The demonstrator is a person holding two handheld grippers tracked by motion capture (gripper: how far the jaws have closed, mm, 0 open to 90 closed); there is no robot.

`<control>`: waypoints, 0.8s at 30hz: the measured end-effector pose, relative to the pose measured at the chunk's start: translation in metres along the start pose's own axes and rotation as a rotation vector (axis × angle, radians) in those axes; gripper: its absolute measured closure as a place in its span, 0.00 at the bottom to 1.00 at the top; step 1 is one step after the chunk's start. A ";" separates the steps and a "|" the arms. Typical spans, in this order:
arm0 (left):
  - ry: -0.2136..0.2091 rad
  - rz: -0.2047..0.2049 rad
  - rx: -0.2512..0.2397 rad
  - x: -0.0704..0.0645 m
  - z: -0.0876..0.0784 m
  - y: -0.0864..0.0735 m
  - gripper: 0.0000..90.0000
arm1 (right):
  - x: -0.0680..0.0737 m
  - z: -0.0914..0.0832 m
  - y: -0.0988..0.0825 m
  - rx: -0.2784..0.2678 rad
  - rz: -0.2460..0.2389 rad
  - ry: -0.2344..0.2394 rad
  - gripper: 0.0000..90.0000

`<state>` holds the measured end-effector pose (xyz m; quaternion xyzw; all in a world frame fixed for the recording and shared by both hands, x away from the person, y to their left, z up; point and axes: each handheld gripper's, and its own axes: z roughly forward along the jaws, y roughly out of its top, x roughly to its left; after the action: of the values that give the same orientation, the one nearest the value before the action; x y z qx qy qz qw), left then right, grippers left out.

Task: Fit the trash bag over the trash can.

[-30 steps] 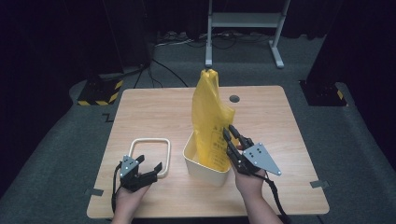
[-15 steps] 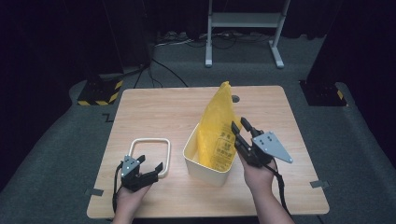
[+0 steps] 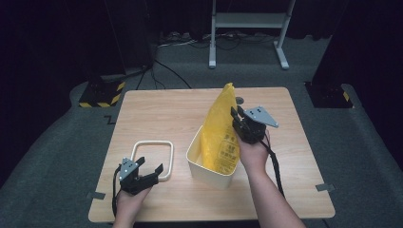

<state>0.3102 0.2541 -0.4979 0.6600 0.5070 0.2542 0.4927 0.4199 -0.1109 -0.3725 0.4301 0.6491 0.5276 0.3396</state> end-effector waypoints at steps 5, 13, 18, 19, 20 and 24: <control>0.007 0.023 -0.013 -0.005 -0.004 0.004 0.18 | 0.012 -0.028 -0.003 -0.065 -0.060 0.042 1.00; -0.026 0.041 -0.063 -0.021 -0.010 0.020 0.17 | 0.026 -0.079 -0.015 -0.144 -0.080 0.121 1.00; -0.066 0.114 -0.148 -0.051 -0.016 0.049 0.17 | 0.030 -0.108 -0.026 -0.192 -0.097 0.141 1.00; -0.066 0.114 -0.148 -0.051 -0.016 0.049 0.17 | 0.030 -0.108 -0.026 -0.192 -0.097 0.141 1.00; -0.075 0.124 -0.158 -0.057 -0.015 0.054 0.17 | 0.030 -0.112 -0.028 -0.195 -0.092 0.144 1.00; -0.134 0.139 -0.178 -0.081 -0.004 0.071 0.17 | 0.028 -0.122 -0.033 -0.207 -0.082 0.155 1.00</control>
<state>0.3077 0.1810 -0.4185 0.6627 0.4015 0.2872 0.5632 0.2927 -0.1354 -0.3786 0.3236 0.6325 0.6092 0.3523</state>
